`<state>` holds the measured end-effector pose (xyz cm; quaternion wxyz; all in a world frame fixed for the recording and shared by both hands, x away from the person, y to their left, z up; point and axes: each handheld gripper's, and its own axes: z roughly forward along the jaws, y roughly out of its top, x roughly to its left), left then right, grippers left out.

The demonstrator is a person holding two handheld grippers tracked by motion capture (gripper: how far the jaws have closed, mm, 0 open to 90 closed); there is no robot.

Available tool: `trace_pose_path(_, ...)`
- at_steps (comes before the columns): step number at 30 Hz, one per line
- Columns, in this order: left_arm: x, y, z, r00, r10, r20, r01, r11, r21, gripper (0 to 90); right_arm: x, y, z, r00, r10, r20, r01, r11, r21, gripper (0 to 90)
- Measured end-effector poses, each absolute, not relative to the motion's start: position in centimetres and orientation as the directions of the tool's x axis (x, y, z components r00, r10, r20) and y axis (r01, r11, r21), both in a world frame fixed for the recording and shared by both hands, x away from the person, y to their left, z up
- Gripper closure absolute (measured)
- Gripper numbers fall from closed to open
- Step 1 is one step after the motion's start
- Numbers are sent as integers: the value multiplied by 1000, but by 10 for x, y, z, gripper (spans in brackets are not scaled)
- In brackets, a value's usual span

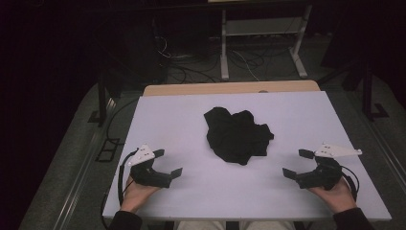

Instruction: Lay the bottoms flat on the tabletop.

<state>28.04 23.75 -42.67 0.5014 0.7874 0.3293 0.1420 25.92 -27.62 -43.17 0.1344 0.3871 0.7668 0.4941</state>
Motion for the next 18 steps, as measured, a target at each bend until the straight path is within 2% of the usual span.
trace_pose_path(18, 281, 236, -428, 750, 652, -110, 380, -289, 879, 0, 260, -276, -432, -674, 719, 172, 458, 223, 861, 0)
